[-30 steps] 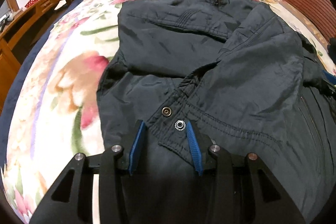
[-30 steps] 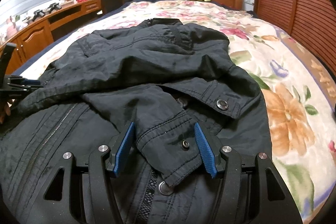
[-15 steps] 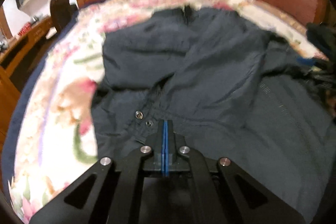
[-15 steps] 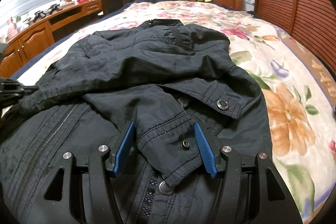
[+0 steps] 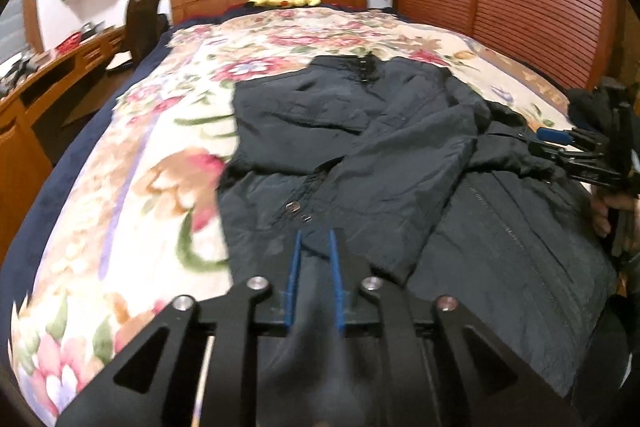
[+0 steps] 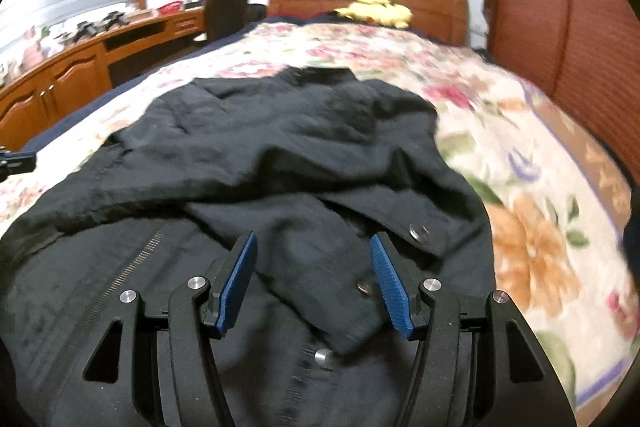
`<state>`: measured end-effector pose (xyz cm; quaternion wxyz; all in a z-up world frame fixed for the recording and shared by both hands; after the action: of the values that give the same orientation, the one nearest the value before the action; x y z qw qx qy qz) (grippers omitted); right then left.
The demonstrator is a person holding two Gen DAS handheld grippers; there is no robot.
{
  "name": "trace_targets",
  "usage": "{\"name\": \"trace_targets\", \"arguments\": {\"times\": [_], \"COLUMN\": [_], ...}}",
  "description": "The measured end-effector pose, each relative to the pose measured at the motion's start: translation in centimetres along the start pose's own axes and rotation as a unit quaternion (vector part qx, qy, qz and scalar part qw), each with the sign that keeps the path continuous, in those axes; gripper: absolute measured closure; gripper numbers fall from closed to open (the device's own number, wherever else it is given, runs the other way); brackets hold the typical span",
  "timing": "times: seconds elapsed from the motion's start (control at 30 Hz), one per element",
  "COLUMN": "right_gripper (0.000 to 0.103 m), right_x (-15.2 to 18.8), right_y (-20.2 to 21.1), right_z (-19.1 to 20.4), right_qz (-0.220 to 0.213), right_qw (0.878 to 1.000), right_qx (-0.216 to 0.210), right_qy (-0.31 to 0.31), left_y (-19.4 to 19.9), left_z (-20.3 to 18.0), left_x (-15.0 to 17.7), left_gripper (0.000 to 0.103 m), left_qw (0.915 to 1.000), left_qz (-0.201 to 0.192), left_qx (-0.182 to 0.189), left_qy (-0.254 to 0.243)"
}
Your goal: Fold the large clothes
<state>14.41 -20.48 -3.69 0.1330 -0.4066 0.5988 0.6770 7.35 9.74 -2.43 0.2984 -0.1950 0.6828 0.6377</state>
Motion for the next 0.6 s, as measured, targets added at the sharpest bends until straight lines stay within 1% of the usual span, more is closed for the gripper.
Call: {"name": "trace_targets", "arguments": {"times": [0.1,0.17,0.23,0.33,0.4,0.5,0.57,0.6], "right_gripper": [0.043,0.043,0.043,0.043,0.043,0.043,0.043,0.048], "right_x": [-1.4,-2.4,-3.4,-4.2,-4.6,-4.7,-4.4,-4.1], "right_y": [0.0,-0.5,-1.1,-2.2,-3.3,-5.0,-6.0,-6.7], "right_z": [3.9,7.2,11.0,16.5,19.8,23.2,24.5,25.1], "right_qz": [0.01,0.018,0.027,0.038,0.051,0.075,0.088,0.097], "right_qw": [0.998,0.995,0.989,0.979,0.973,0.966,0.964,0.964], "right_qx": [-0.056,-0.081,-0.119,-0.158,-0.173,-0.19,-0.176,-0.156], "right_qy": [0.03,0.057,0.083,0.125,0.143,0.16,0.177,0.19], "left_y": [0.7,1.4,2.2,3.8,4.9,6.5,7.0,7.3], "left_z": [0.8,1.3,1.7,2.7,3.6,5.1,5.8,6.2], "left_x": [1.0,1.6,2.3,3.2,3.8,5.0,5.5,5.9], "left_gripper": [0.077,0.074,0.071,0.068,0.067,0.066,0.066,0.065], "left_qw": [0.9998,0.9996,0.9995,0.9992,0.9987,0.9977,0.9973,0.997], "left_qz": [-0.01,-0.016,-0.023,-0.03,-0.034,-0.041,-0.042,-0.042], "left_qx": [-0.004,-0.004,-0.013,-0.019,-0.026,-0.039,-0.042,-0.045], "left_qy": [0.016,0.021,0.019,0.022,0.026,0.037,0.044,0.046]}}
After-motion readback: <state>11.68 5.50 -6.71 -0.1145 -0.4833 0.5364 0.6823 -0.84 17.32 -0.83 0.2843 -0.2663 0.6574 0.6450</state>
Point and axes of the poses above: each gripper's, at about its wrist camera, not at the fingertips, and y roughly against the way its jaws point, z to its left, x to its underside, the point moved 3 cm from there along -y, roughly the way its jaws point, and after that the axes turned 6 degrees about z, right-handed, at the moved point
